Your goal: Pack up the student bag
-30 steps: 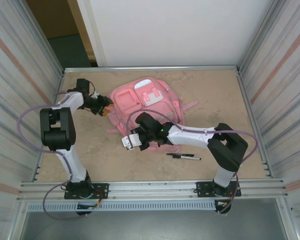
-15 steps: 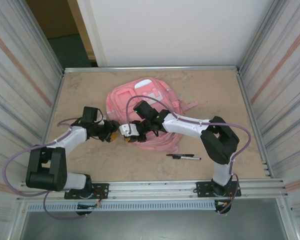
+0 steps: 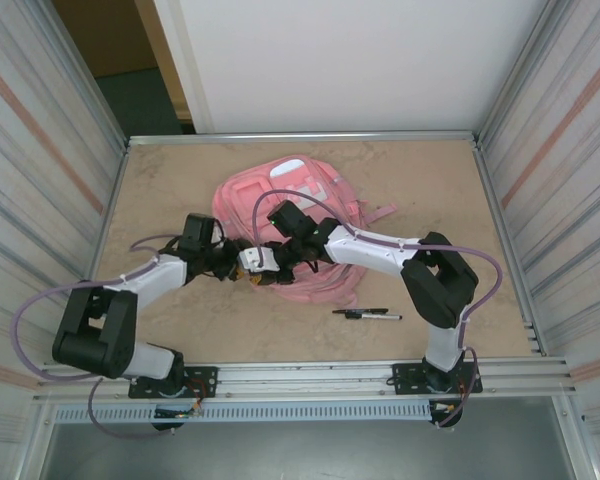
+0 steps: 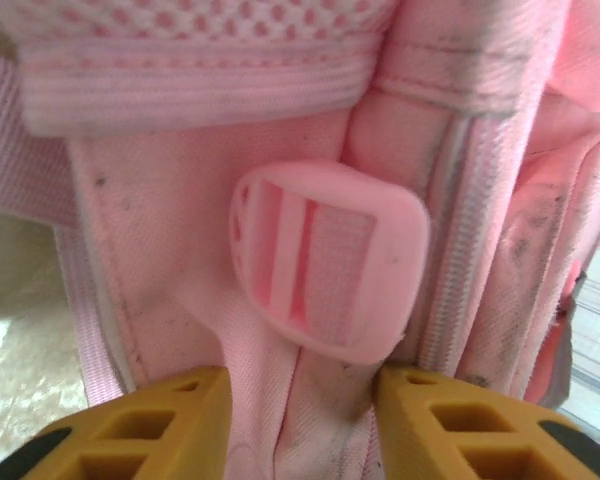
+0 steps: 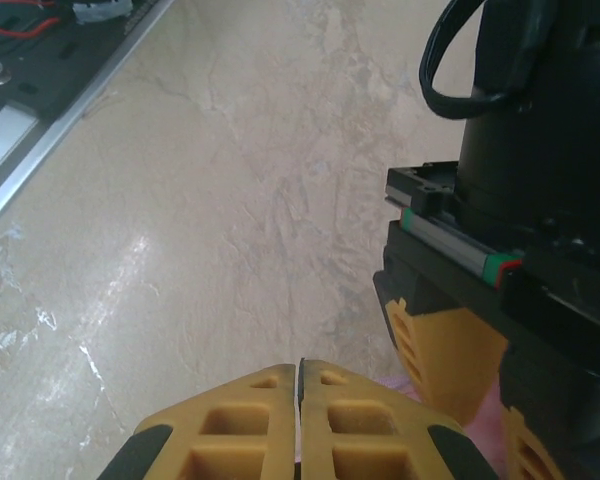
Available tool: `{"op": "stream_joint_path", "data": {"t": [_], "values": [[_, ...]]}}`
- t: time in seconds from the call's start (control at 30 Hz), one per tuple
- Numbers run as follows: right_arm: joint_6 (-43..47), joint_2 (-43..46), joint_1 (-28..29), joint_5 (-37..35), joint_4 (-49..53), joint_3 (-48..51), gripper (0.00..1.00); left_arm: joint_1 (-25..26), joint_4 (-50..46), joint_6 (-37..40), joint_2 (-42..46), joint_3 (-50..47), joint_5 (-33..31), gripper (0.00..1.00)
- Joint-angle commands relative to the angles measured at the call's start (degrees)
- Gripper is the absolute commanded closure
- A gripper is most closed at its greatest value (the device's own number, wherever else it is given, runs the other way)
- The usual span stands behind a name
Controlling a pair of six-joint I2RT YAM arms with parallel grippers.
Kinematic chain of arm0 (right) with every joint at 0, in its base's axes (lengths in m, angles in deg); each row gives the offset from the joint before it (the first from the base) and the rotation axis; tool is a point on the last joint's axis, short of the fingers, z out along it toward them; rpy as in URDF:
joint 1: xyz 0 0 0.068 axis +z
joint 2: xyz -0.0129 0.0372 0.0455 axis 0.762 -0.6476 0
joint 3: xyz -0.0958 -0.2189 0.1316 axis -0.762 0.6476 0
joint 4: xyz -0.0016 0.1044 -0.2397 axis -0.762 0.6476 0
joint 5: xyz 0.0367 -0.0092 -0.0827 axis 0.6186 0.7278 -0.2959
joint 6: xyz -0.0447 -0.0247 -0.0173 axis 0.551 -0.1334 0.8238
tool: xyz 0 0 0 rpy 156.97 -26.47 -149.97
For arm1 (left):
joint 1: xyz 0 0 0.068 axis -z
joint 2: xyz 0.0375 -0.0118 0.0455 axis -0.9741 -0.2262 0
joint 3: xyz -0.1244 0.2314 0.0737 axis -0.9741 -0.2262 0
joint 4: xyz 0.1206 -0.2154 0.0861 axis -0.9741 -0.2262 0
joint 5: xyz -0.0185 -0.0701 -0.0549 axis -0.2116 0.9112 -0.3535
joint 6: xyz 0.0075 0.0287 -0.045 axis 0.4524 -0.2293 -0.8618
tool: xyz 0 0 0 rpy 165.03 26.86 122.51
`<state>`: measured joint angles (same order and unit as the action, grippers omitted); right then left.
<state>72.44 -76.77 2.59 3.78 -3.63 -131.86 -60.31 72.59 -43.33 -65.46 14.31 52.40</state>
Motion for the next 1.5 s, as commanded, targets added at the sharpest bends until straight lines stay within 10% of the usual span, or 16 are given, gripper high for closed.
{"op": "stream_joint_path", "data": {"t": [0.0,0.13,0.6,0.77,1.13,1.47], "values": [[3.55,3.01,2.6,-3.86,6.43,-0.94,1.0,-0.09,0.95,2.06,-2.01,3.26,-4.01,0.82],[4.96,5.6,3.55,-13.07,14.26,0.51,1.0,-2.92,-3.59,7.78,-5.05,6.98,0.26,1.0],[0.19,9.67,2.71,-18.31,13.82,8.29,1.0,-17.22,-18.48,20.38,-23.1,29.29,8.79,1.0],[-1.69,7.09,1.77,-13.54,8.79,5.61,1.0,-17.97,-21.1,21.21,-21.2,30.55,7.57,0.68],[-5.25,6.03,0.95,-4.2,2.19,2.84,1.0,-3.51,-11.08,6.0,11.77,2.83,-5.06,0.47],[-4.94,11.54,0.42,-5.88,0.66,8.27,1.0,5.47,-4.2,1.64,-2.54,8.5,-4.32,0.49]]}}
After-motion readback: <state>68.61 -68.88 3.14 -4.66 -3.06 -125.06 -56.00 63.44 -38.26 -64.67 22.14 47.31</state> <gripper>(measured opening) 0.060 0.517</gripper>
